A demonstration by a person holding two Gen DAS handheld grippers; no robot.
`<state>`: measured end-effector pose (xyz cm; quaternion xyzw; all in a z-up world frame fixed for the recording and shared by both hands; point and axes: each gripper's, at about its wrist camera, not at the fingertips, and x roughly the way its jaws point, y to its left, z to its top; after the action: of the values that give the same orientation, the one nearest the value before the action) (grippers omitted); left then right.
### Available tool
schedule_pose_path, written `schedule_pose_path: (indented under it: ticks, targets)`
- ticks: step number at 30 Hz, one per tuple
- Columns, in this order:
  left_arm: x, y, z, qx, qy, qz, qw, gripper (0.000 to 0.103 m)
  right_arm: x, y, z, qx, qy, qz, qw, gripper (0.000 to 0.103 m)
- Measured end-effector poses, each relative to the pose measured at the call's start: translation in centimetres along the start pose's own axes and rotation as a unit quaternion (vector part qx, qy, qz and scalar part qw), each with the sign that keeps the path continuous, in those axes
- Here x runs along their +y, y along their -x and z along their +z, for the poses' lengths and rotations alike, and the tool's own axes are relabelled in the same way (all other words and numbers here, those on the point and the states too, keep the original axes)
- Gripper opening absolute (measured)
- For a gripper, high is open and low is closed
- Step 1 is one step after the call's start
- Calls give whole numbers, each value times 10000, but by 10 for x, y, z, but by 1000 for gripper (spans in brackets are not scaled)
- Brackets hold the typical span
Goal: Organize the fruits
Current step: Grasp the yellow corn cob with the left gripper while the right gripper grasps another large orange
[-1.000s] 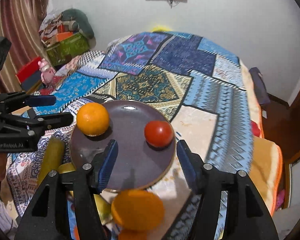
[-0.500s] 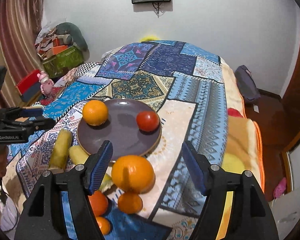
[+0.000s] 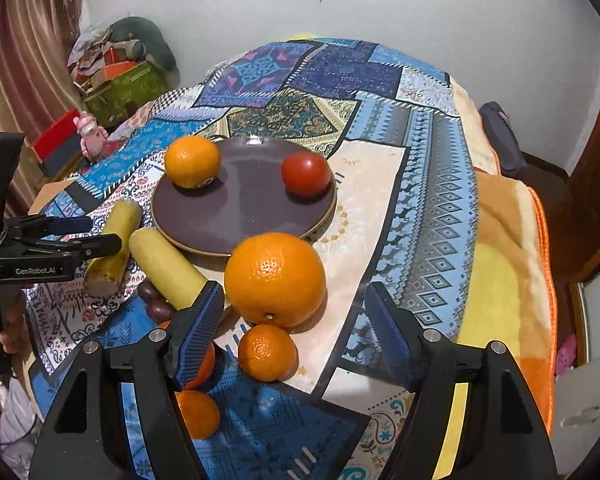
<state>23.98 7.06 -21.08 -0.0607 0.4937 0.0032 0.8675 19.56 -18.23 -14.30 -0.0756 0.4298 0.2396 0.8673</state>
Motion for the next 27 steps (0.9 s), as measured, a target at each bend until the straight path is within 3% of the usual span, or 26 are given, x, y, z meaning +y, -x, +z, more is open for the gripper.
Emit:
schedule_pose_path:
  ticks: [7, 12, 19, 24, 27]
  targets:
    - [0, -8, 2, 36, 1, -123, 9999, 77, 2, -10, 2, 76, 7, 62, 10000, 77]
    - [5, -7, 1, 22, 55, -283, 9996, 68, 1, -25, 2, 240, -142, 179, 9995, 77]
    - [16, 9, -2, -182, -62, 19, 9998, 64, 5, -39, -1, 383, -141, 197, 9990, 77]
    - [24, 14, -3, -183, 2, 27, 9998, 64, 2, -43, -1, 433, -239, 296, 9983, 76]
    - [16, 7, 0, -139, -86, 59, 9998, 63, 2, -46, 0, 476, -334, 395, 9975, 69]
